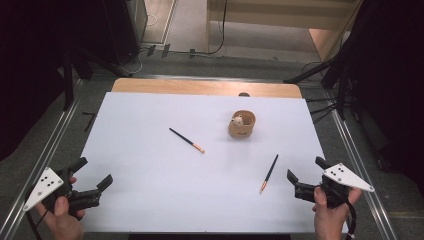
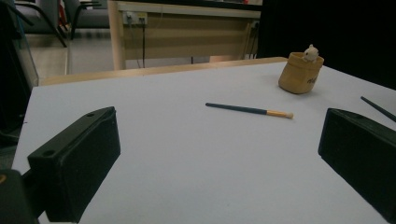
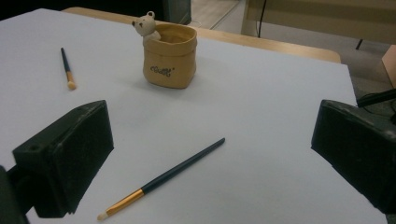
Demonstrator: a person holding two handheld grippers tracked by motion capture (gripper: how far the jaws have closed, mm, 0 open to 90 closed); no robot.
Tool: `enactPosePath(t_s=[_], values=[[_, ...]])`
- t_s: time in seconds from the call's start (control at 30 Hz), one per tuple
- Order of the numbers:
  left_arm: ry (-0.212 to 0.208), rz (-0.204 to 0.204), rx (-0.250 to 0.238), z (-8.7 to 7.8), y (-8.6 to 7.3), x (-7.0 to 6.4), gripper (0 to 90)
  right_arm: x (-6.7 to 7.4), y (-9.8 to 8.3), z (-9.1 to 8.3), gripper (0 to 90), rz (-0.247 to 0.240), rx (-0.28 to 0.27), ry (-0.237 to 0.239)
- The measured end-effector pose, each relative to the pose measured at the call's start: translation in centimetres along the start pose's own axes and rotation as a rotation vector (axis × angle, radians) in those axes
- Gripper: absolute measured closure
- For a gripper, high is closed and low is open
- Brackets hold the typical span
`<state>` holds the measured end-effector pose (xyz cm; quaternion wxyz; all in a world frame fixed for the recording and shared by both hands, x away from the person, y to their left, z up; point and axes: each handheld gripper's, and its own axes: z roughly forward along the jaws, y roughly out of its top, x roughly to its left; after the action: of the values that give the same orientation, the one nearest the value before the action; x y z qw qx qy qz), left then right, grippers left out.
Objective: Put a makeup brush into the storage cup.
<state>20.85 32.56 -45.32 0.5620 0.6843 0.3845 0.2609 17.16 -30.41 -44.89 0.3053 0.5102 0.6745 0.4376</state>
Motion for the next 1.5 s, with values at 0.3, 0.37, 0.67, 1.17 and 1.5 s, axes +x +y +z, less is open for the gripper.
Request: enactPosePath(t_s=[0.3,0.37,0.67,1.17,1.5], values=[[-0.007,0.001,0.004,0.2,0.0,-0.1,0.0,0.5,1.4,1.4,0.0,-0.015,0.069,0.01],[-0.008,0.001,0.003,0.2,0.0,-0.1,0.0,0.6,1.8,1.7,0.0,-0.019,0.081,0.014],[-0.009,-0.005,-0.002,0.1,0.1,0.0,0.0,0.8,3.2,3.1,0.0,-0.04,0.173,0.02],[-0.012,-0.008,-0.002,0.1,0.1,0.0,0.0,1.3,4.5,5.8,0.0,-0.079,0.35,0.063],[-0.01,-0.012,-0.004,0.1,0.0,0.1,0.0,1.7,4.7,7.9,0.0,-0.071,0.516,0.107]])
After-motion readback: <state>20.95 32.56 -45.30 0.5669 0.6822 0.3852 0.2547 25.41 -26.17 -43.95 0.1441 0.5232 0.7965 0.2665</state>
